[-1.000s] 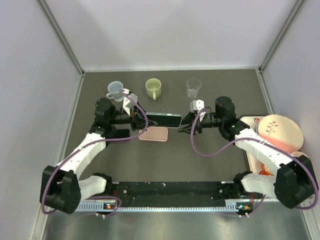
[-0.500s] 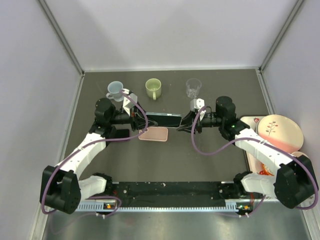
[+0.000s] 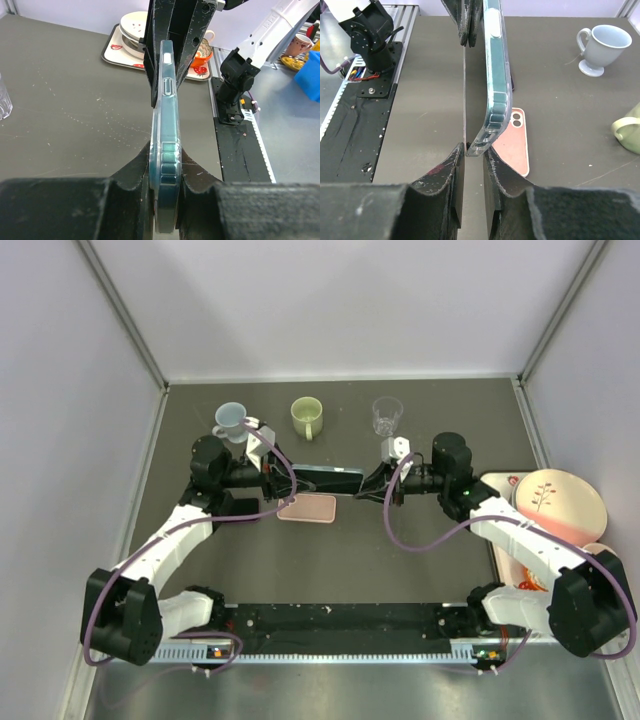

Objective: Take the phone out of the phone case
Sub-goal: Remove the phone case from the phone.

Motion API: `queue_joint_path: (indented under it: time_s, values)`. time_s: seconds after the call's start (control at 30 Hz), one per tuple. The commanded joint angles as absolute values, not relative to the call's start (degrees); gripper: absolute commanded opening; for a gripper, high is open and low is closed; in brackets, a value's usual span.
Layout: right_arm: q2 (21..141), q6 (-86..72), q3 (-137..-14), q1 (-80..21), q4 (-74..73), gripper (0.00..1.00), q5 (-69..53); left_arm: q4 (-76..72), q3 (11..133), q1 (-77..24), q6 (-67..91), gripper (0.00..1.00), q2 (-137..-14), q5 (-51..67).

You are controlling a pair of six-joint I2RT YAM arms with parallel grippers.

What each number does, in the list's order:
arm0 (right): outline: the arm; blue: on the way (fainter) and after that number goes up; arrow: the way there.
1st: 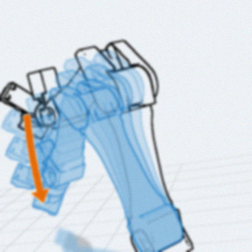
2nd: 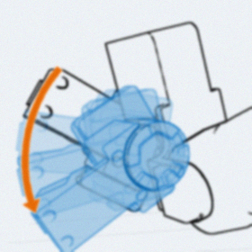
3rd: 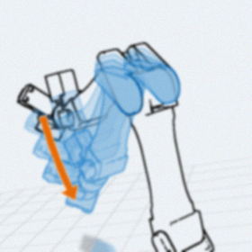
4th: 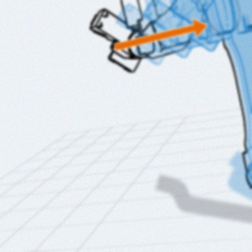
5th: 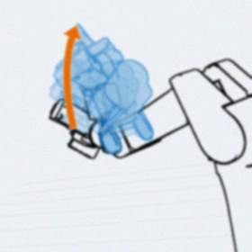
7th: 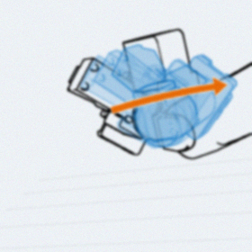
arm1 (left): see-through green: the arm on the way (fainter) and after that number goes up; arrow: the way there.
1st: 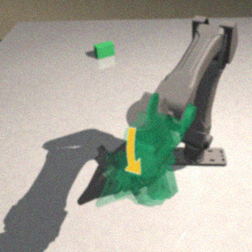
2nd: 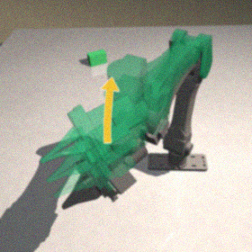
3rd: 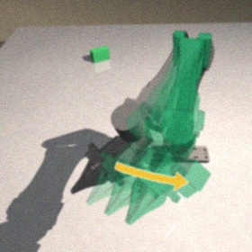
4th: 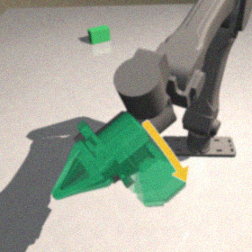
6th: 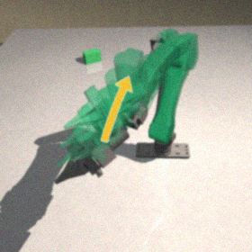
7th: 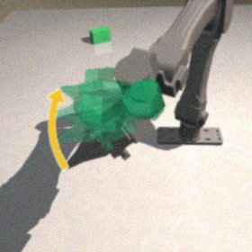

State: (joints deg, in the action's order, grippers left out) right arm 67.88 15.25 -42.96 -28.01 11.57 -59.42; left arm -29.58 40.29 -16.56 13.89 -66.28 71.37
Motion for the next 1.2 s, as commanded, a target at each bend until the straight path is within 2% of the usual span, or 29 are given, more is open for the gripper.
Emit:
queue_joint_path:
  time_s: [0.0, 0.13, 0.53, 1.17]
  values:
    - [66.36, 17.75, -41.93, -28.65, 16.17, 0.16, -60.82, -34.01, 41.13, -16.61, 15.29, 0.0, -66.09, 72.69]
    - [65.83, 19.42, -40.78, -28.65, 17.22, 0.11, -60.91, -34.28, 41.13, -16.61, 15.73, 0.0, -66.18, 72.86]
    - [63.98, 24.34, -37.8, -28.92, 20.39, 0.08, -58.36, -36.73, 41.57, -16.61, 19.33, 0.0, -68.02, 74.44]
    - [62.93, 28.39, -35.42, -29.09, 23.03, 0.1, -54.14, -38.67, 42.19, -18.1, 22.94, 0.0, -71.1, 74.88]
